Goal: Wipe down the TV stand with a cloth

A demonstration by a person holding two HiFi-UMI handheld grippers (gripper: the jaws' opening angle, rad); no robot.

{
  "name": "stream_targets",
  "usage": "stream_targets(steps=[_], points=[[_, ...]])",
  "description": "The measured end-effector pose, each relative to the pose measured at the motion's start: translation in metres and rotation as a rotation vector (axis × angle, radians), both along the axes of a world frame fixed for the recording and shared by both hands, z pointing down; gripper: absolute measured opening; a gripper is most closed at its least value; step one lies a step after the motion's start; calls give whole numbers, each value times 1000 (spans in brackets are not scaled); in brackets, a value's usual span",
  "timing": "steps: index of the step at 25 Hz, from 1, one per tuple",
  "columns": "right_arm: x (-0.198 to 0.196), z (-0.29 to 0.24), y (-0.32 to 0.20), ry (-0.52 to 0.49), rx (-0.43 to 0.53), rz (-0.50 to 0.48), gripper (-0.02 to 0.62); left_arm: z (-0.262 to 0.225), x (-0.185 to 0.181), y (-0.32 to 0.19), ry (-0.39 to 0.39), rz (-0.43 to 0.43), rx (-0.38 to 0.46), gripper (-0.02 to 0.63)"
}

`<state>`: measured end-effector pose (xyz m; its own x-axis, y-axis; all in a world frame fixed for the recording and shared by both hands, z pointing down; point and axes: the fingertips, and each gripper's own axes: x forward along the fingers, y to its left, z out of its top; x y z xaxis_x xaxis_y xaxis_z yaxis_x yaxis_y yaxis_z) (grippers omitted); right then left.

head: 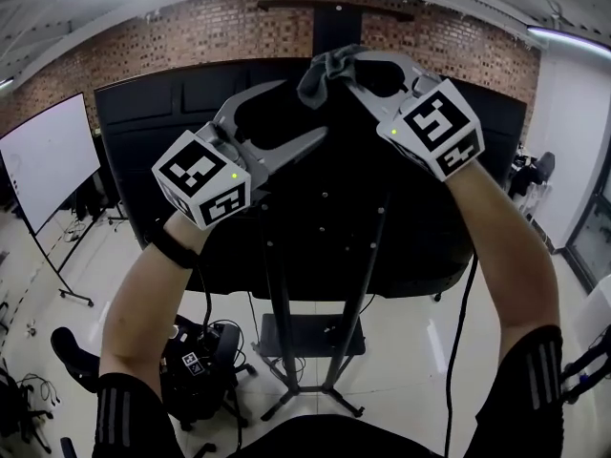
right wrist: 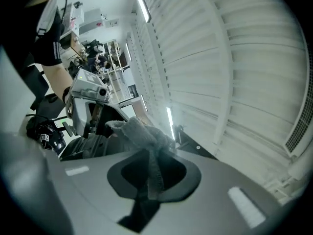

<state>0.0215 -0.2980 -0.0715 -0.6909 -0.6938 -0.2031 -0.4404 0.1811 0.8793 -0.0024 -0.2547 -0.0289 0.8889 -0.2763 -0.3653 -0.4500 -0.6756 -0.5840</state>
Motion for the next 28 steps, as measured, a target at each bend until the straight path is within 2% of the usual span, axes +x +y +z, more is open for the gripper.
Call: stream_targets(steps=[8,14,17,28], points=[[-6,-62,-35,19,36,111,31,-50,10,-19,-14,-46,39,334],[-3,-75,-66,13,14,190,32,-52,12,-26,-26,-75,24,334],[-1,-65,-68,6,-25,189,32,-41,10,-24,-16,-69,12,334],[-5,21,-59,117,-90,201,32,23,3,-25,3,-51,-75,334]])
